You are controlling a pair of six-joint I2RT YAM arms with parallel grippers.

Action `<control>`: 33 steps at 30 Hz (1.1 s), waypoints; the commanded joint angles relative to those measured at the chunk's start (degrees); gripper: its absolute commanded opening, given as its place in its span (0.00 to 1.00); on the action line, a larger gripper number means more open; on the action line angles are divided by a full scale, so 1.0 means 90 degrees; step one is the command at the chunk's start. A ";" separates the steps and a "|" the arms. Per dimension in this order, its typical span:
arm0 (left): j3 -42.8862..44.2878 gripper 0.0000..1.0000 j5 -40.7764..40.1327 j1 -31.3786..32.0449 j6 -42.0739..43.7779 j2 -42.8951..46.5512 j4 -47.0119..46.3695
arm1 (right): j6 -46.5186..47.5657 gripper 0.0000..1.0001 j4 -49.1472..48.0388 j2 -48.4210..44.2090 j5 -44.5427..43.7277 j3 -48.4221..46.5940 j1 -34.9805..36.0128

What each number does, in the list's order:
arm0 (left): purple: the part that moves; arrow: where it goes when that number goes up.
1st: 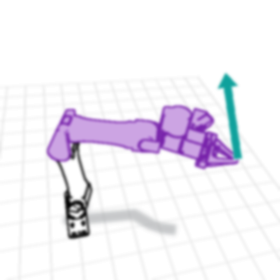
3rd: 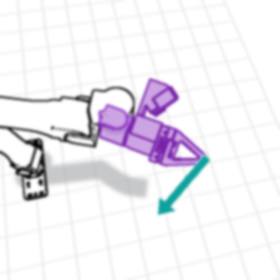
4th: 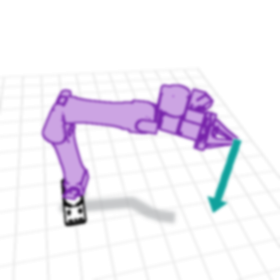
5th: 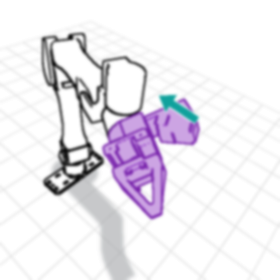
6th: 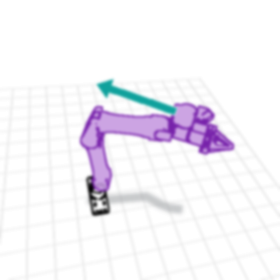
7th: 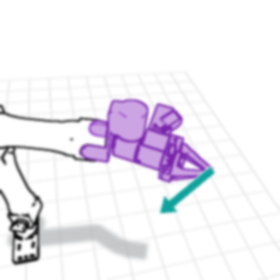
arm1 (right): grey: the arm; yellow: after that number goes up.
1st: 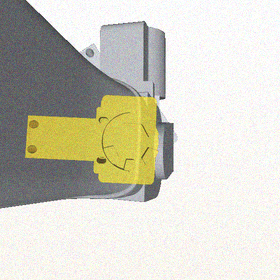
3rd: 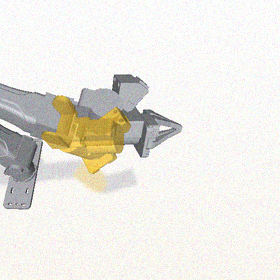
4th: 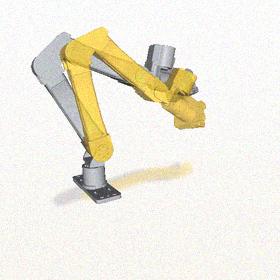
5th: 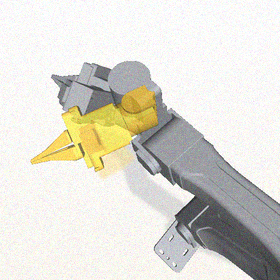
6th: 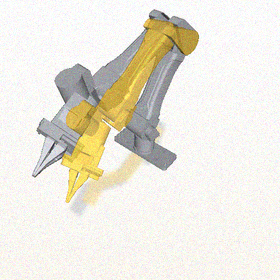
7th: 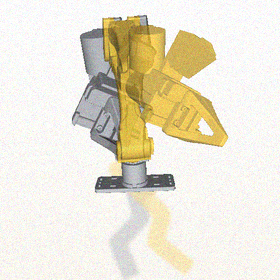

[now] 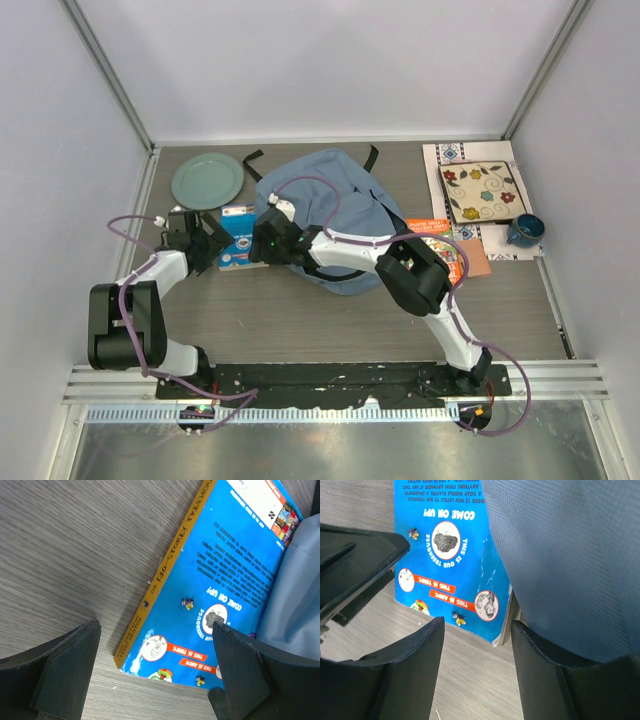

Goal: Pack the student bag
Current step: Pick up the book from the center of the board.

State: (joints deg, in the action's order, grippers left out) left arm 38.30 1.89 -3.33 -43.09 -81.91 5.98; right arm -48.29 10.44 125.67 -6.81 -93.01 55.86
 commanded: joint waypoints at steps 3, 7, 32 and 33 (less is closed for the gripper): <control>-0.0222 0.91 0.0853 -0.0098 -0.0114 -0.0157 -0.0644 | -0.0161 0.58 -0.0046 0.0383 -0.0181 -0.0495 -0.0073; -0.0320 0.82 0.1166 -0.0108 -0.0221 -0.0206 -0.1025 | -0.0074 0.49 -0.0329 0.0324 -0.0064 -0.0418 -0.0093; -0.0721 0.37 0.1480 -0.0118 -0.0280 0.0634 -0.0801 | -0.0503 0.01 -0.2360 0.0071 0.1577 0.0471 -0.0249; -0.0731 0.38 0.1460 -0.0118 -0.0280 0.0731 -0.0762 | -0.0494 0.01 -0.2428 -0.0007 0.1654 0.0491 -0.0249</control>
State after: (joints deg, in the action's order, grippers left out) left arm 32.27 7.20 -5.76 -44.21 -78.65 -1.39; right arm -50.81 -0.78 127.11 1.83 -88.99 52.23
